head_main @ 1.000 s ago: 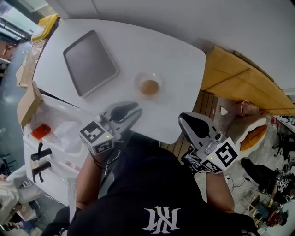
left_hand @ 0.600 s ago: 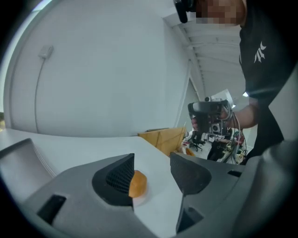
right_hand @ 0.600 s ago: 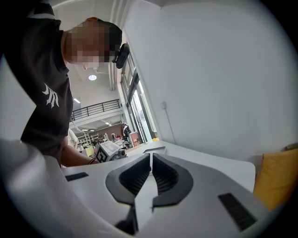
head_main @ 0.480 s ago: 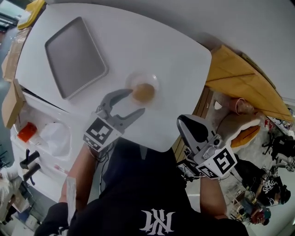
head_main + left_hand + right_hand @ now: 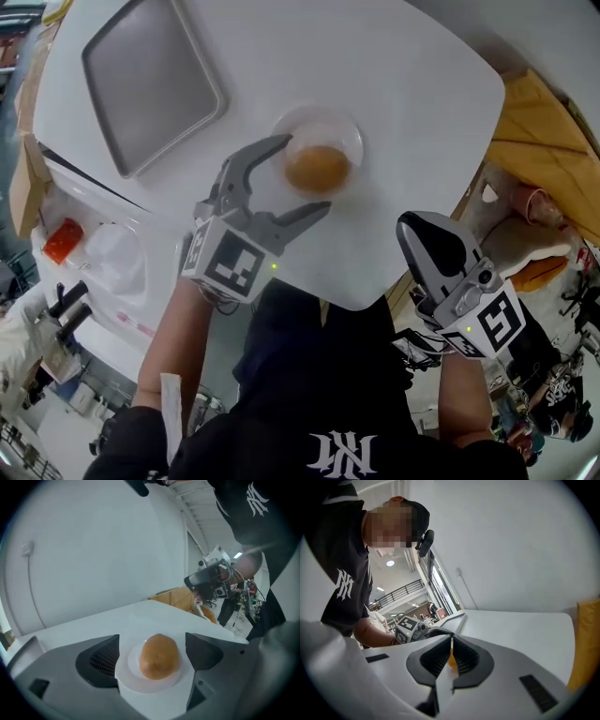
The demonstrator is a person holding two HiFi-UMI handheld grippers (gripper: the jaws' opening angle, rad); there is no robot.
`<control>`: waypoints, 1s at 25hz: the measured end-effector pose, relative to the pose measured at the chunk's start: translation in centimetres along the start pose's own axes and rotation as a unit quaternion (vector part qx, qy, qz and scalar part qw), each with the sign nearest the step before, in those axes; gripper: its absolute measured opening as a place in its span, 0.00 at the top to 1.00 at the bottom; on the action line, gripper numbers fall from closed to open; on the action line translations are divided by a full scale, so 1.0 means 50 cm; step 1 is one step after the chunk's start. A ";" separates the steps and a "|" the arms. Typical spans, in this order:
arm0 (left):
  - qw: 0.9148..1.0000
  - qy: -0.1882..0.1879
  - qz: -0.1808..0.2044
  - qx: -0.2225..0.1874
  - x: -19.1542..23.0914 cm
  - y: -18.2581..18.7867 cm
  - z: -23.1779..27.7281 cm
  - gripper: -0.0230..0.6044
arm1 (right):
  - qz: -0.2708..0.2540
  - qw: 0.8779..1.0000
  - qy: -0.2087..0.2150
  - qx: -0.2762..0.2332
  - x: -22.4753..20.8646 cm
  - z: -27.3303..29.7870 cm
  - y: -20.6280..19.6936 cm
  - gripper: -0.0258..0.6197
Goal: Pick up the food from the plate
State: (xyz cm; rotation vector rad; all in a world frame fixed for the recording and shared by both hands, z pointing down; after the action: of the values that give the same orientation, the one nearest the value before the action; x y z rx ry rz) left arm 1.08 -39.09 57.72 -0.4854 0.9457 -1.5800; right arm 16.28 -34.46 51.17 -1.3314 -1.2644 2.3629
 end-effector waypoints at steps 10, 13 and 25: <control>0.998 -0.030 0.027 0.047 -0.029 -0.056 0.072 0.30 | 0.033 0.999 -0.013 -0.015 -0.078 -0.012 -0.016 0.95; 0.998 -0.031 0.017 0.049 -0.030 -0.057 0.078 0.30 | 0.032 0.999 -0.017 -0.019 -0.088 -0.016 -0.011 0.95; 0.997 -0.039 0.005 0.064 -0.027 -0.068 0.086 0.39 | 0.036 0.999 -0.018 -0.016 -0.103 -0.015 -0.018 0.95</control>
State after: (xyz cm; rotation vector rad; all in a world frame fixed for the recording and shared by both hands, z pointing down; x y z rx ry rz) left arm 2.53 -39.13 63.18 -0.4486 0.7823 -1.5897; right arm 19.72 -35.98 54.91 -1.3721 -1.2905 2.4341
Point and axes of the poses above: the fingertips, and each gripper's own axes: z forward along the fingers, x to its left, y out of its top, the point moved 4 cm from there along -z, backward along the fingers, and after that the axes turned 12 degrees about z, right-handed, at the moved point
